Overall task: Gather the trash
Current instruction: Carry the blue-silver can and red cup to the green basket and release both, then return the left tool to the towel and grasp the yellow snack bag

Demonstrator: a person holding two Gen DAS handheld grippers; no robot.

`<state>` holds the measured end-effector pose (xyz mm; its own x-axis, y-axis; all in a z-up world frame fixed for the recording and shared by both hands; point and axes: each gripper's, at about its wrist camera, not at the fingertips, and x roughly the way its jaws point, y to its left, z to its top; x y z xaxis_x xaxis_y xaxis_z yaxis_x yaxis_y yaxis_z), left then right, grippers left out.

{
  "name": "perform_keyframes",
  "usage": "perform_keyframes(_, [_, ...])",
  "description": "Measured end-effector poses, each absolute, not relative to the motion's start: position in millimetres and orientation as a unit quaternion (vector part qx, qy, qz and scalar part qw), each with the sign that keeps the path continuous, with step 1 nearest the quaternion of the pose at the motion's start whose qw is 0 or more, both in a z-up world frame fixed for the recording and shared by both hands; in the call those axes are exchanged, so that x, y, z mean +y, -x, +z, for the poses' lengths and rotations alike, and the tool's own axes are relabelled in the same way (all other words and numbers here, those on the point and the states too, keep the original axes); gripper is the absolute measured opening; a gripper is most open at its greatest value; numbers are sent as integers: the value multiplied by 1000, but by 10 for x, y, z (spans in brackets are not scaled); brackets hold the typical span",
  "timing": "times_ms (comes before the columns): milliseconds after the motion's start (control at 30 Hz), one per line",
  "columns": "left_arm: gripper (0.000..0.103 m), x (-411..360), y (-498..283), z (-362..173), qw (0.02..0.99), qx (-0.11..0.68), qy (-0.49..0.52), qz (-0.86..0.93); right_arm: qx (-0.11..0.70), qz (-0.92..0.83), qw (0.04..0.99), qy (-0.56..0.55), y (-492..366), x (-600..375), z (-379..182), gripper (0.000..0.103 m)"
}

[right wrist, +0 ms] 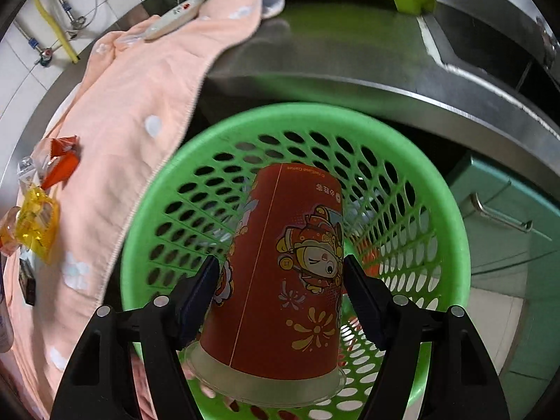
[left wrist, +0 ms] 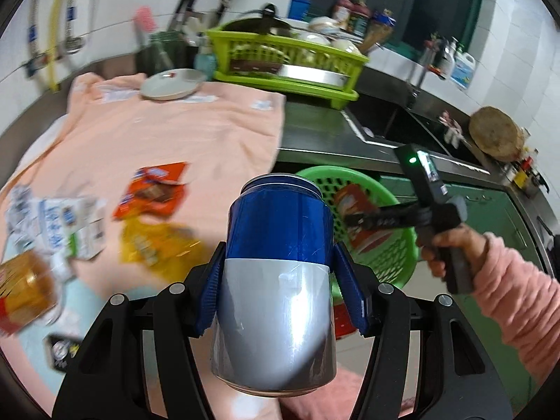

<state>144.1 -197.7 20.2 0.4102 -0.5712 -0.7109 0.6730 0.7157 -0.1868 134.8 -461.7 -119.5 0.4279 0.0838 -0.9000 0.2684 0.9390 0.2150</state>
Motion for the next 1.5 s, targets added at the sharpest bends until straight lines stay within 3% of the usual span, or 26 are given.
perform_keyframes(467, [59,-3002,-1679,-171,806,431,-72,-399,494,-47,847,-191,-1026,-4900,-959,75])
perform_keyframes(900, [61,-3467,-1679,-465,785,462,-70,-406,458,-64,869,-177,-617,-5059,-670,80])
perform_keyframes(1067, [75,-3507,-1626,-454,785,457,-64,-414,452,-72,873,-169,-531,-5106,-597,81])
perform_keyframes(1500, [76,-2836,-1594,-121,835,418,-59,-352,444,-34,883,-150,-703,-4718,-434,82])
